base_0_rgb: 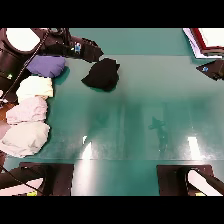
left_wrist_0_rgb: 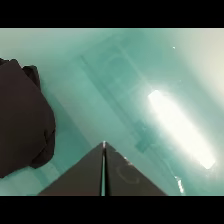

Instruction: Fold the shirts.

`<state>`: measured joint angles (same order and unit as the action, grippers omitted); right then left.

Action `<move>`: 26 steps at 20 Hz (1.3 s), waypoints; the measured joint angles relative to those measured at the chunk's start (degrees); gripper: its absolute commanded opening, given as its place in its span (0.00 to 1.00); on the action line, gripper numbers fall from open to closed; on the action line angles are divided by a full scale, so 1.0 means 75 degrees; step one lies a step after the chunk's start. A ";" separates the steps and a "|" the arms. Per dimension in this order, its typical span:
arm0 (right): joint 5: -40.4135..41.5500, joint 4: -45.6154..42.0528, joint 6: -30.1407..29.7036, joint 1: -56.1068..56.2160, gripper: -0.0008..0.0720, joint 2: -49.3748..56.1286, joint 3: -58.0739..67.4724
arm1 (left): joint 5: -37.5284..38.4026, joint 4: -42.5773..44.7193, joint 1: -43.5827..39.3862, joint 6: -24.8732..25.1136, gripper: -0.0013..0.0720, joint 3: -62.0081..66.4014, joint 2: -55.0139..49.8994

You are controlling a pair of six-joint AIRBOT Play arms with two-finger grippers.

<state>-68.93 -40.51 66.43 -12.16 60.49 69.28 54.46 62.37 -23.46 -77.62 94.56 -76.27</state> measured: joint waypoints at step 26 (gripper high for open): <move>-0.0070 0.0055 0.0003 0.0015 0.03 0.0000 0.0003 | -0.1317 -0.0169 0.1766 -0.0481 0.86 -0.0003 -0.3631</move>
<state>-69.45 -40.10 66.46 -12.05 60.49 69.30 44.58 61.10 -10.22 -81.23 94.54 -103.50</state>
